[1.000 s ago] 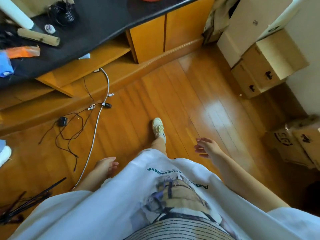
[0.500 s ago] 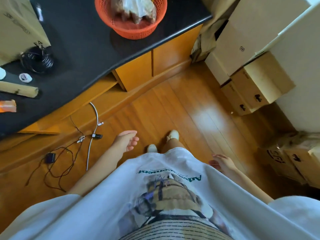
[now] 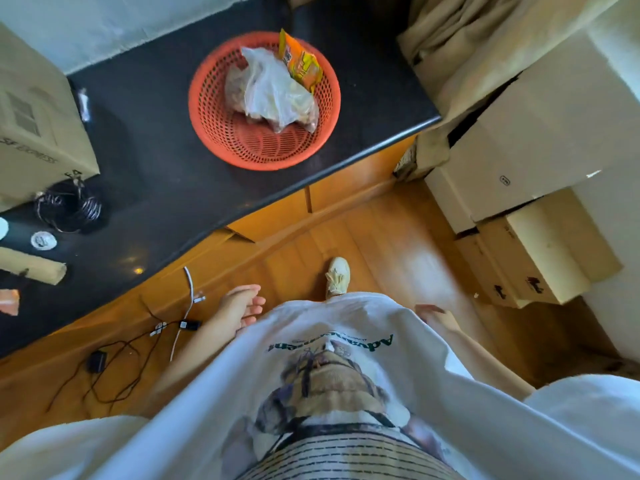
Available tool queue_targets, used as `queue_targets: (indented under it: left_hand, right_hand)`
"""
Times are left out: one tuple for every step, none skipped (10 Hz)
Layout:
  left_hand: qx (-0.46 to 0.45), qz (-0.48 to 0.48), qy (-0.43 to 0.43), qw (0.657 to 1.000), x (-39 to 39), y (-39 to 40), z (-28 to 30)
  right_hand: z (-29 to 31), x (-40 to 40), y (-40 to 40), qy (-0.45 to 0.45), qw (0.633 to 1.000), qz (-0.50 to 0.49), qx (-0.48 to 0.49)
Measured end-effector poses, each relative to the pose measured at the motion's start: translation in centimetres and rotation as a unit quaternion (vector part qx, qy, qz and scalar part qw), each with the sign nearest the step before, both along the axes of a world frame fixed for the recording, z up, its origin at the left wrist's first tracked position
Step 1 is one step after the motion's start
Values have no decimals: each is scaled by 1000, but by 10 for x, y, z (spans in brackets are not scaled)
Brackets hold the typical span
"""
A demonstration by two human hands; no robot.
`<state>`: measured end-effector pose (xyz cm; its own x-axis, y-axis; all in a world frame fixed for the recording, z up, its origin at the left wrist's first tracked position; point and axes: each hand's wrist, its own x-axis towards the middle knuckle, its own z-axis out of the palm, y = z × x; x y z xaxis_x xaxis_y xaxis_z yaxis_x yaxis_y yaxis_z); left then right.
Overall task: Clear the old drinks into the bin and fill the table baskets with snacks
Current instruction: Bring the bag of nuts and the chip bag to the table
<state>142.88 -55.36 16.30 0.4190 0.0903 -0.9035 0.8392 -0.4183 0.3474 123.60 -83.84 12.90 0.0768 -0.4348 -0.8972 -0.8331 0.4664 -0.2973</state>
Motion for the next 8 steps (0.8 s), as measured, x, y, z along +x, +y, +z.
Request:
queue_targets:
  left_hand:
    - [5,35,6,999,28,-9,3]
    - [5,79,-2,997,43,-7,4]
    - [22,142,11,990,50,-3,2]
    - [37,178,50,982,64,2,-3]
    - [45,215,32,975,95,-1,-5]
    - [31,222,-53,973,152,-19,-2]
    - [14,155,-139,978,227,-40,3]
    - [-16,8,-234,972,280,-62,14]
  right_hand:
    - [19,77,-26,-41,998,39,31]
    - [30,140,-38,-80,994,71,38]
    - [38,200,-45,-108,986,119,38]
    - [39,249,-49,-123,979,159,38]
    - [36,290,-54,-127,972,193,32]
    - [31,334,-63,-126,965,230,4]
    - [23,391,-70,-132,945,293,-65]
    - [27,429,-71,-139,899,374,-179]
